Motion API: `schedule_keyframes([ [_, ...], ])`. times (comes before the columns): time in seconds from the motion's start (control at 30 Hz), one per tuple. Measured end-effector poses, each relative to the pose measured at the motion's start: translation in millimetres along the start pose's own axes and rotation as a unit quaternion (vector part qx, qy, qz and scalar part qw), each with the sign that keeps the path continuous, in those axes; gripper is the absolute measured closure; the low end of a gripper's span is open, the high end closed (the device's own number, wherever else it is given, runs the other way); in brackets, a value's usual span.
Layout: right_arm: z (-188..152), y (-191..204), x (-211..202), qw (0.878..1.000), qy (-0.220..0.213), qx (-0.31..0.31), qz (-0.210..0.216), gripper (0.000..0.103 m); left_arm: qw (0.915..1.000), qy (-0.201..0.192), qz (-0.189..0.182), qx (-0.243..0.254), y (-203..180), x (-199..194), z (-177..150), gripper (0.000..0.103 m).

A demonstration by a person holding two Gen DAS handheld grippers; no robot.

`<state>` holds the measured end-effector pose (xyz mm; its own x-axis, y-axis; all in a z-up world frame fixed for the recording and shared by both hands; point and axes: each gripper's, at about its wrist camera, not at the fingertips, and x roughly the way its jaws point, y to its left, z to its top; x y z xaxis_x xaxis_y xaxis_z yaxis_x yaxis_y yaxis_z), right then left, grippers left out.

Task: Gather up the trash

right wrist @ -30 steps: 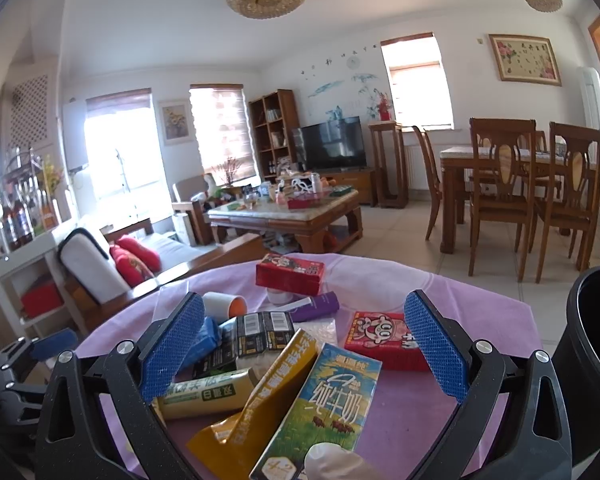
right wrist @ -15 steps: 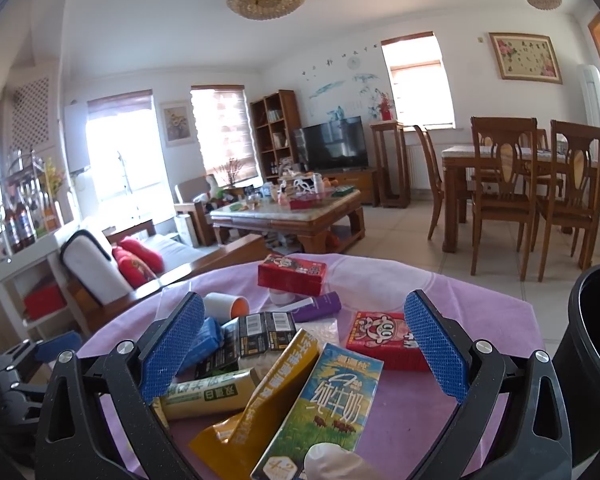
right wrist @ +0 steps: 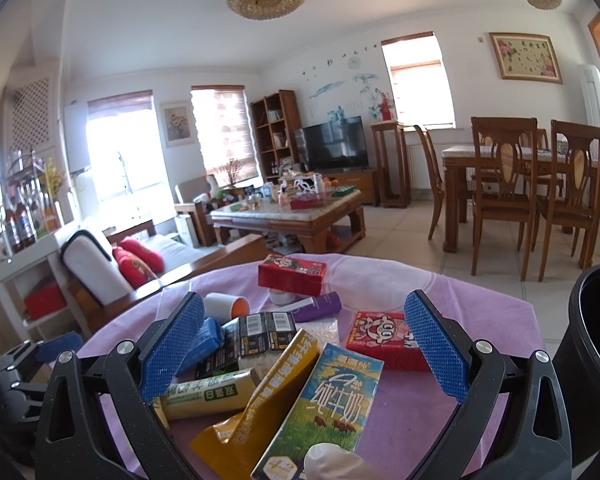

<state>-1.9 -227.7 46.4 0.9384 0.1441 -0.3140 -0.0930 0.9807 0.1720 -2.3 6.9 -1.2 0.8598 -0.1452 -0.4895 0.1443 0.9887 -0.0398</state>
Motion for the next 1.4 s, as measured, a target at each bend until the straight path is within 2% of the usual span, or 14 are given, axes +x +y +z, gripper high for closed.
schedule_keyframes([
  [1.4,0.2,-1.5,0.0,1.0,0.0,0.004,0.001,0.004,0.9999,0.005,-0.005,-0.008,3.5,1.7,1.2,0.005],
])
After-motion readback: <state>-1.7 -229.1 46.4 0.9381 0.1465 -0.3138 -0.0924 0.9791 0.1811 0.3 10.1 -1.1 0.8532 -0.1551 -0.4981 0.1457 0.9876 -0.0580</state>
